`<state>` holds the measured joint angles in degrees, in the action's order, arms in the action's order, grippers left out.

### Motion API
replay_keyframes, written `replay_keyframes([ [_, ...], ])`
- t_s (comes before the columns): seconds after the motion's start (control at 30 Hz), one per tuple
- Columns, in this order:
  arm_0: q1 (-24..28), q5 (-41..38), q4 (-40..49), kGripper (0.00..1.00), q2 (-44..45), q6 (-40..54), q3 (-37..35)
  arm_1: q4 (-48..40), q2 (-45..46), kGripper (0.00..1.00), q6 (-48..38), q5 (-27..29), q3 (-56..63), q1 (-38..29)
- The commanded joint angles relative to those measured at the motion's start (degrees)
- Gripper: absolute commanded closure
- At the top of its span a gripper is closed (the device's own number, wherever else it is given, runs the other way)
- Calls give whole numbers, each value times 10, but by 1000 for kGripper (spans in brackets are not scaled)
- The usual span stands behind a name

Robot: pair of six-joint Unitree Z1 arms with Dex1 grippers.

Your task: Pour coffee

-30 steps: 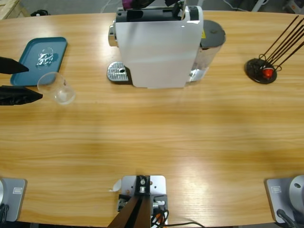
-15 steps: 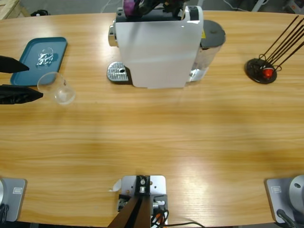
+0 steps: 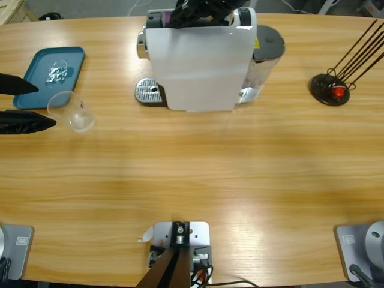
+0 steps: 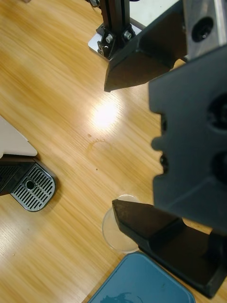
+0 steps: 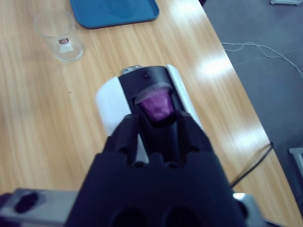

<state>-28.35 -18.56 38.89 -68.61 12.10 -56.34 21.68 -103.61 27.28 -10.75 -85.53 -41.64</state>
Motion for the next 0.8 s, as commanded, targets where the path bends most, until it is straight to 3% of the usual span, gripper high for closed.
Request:
replay_keyframes([
  [0.03, 5, -5, -10, 9, 8, -1, 23, 20, -3, 0, -5, 25, -15, -5],
  [0.07, 5, -6, -11, 9, 8, -1, 23, 28, 1, 9, -5, 23, -25, -13],
  [0.1, 5, -6, -14, 9, 8, -2, 23, 42, 4, 79, -8, 21, -39, -24],
  [0.17, 5, -6, -18, 12, 8, -2, 22, 78, 5, 353, -38, 18, -79, -61],
  [0.2, 5, -8, -20, 13, 8, -2, 21, 95, 4, 381, -61, 18, -96, -77],
  [0.23, 5, -11, -21, 13, 8, -2, 20, 101, 4, 487, -81, 19, -100, -92],
  [0.33, 5, -19, -21, 13, 8, -3, 17, 101, 23, 986, -153, 37, -65, -128],
  [0.43, 3, -22, -20, 10, 13, -4, 19, 97, 88, 1000, -347, 67, 20, -134],
  [0.53, -7, -28, -20, 0, 14, -2, 19, 74, 174, 1000, -505, 167, 137, -134],
  [0.67, -7, -28, -20, 0, 15, -3, 16, -2, 227, 1000, -585, 314, 227, -134],
  [0.73, -7, -28, -20, 0, 14, -3, 16, -26, 207, 1000, -605, 386, 212, -132],
  [0.8, -7, -28, -20, 0, 13, -4, 15, -32, 160, 1000, -609, 418, 165, -120],
])
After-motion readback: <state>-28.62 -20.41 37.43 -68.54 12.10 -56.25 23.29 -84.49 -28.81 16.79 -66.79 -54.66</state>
